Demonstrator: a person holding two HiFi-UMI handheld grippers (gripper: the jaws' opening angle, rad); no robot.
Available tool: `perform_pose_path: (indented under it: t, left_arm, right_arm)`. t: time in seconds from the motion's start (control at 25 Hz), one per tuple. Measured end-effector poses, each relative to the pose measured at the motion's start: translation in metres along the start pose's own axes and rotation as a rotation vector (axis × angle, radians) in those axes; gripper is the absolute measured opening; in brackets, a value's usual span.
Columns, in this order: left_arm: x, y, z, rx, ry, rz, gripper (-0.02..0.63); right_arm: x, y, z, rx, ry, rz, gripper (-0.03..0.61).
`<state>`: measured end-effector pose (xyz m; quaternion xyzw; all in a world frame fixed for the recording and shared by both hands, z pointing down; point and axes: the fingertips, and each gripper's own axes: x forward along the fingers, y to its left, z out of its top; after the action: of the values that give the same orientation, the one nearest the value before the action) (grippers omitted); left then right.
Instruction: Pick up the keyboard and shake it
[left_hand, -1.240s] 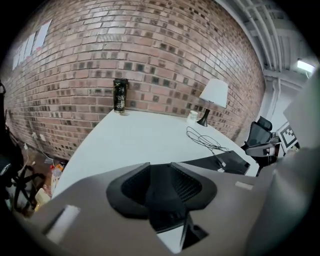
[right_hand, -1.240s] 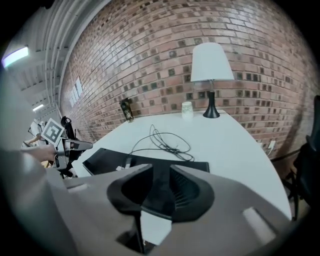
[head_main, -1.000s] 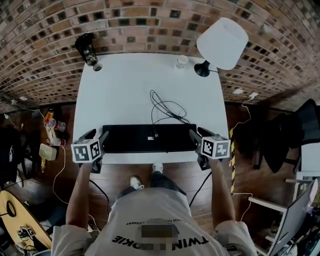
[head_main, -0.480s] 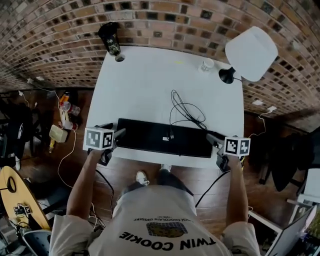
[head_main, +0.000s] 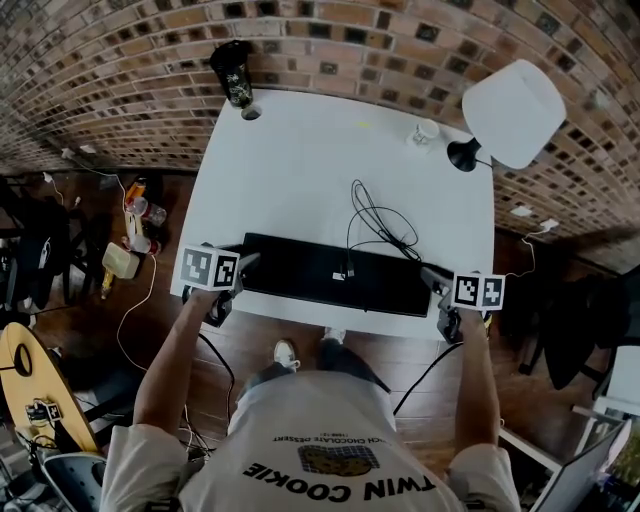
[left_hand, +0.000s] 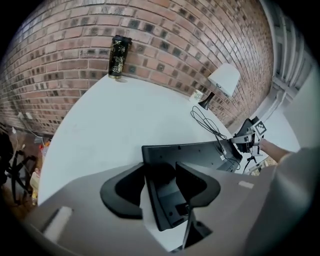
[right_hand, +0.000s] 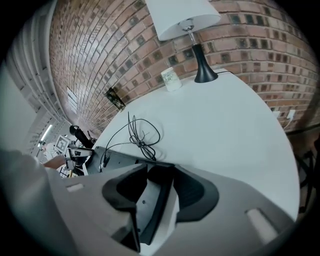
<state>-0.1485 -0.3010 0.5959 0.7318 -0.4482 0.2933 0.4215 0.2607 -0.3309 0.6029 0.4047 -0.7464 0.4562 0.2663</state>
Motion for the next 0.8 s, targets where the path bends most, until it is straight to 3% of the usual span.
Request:
perform_pose_path:
  t: [0.8]
  left_arm:
    - [-0.037, -0.005, 0.046, 0.082, -0.386, 0.06, 0.167]
  right_arm:
    - [-0.045, 0.027, 0.05, -0.161, -0.359, -0.085, 0.144]
